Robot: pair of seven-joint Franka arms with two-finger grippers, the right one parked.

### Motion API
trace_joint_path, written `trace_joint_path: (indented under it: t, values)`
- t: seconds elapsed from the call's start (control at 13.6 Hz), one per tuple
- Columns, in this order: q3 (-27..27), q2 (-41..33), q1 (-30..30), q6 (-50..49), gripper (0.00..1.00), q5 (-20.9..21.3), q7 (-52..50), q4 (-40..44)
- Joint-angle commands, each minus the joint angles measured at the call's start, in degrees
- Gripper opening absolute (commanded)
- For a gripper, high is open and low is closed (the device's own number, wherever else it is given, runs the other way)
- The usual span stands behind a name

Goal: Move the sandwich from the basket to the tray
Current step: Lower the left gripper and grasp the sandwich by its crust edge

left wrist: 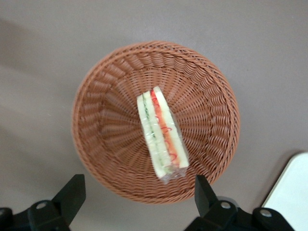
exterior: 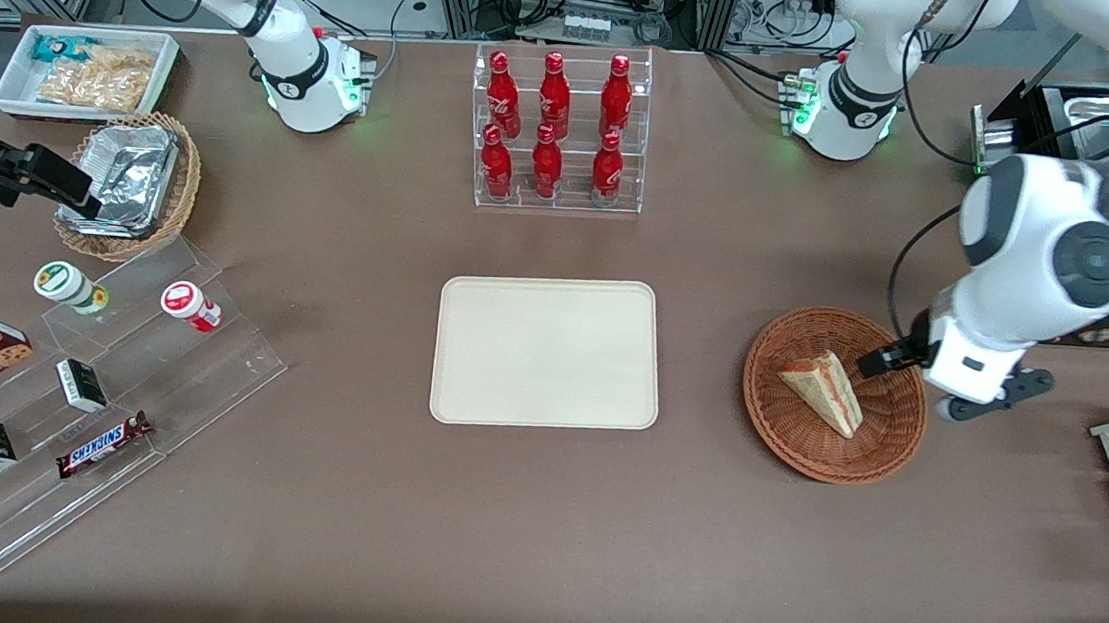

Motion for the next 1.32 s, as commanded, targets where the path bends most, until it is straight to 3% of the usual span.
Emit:
trace_joint_path:
  t: [0.0,0.29,1.25]
  values:
    - [0.1,-3.3,-1.1,7.3,1.00,-0.1,-11.3,-6.8]
    - [0.1,-2.3,-2.5,13.9,1.00,-0.2,-17.6,-10.9]
    - [0.2,8.0,-3.4,24.0,1.00,-0.2,-17.7,-11.4]
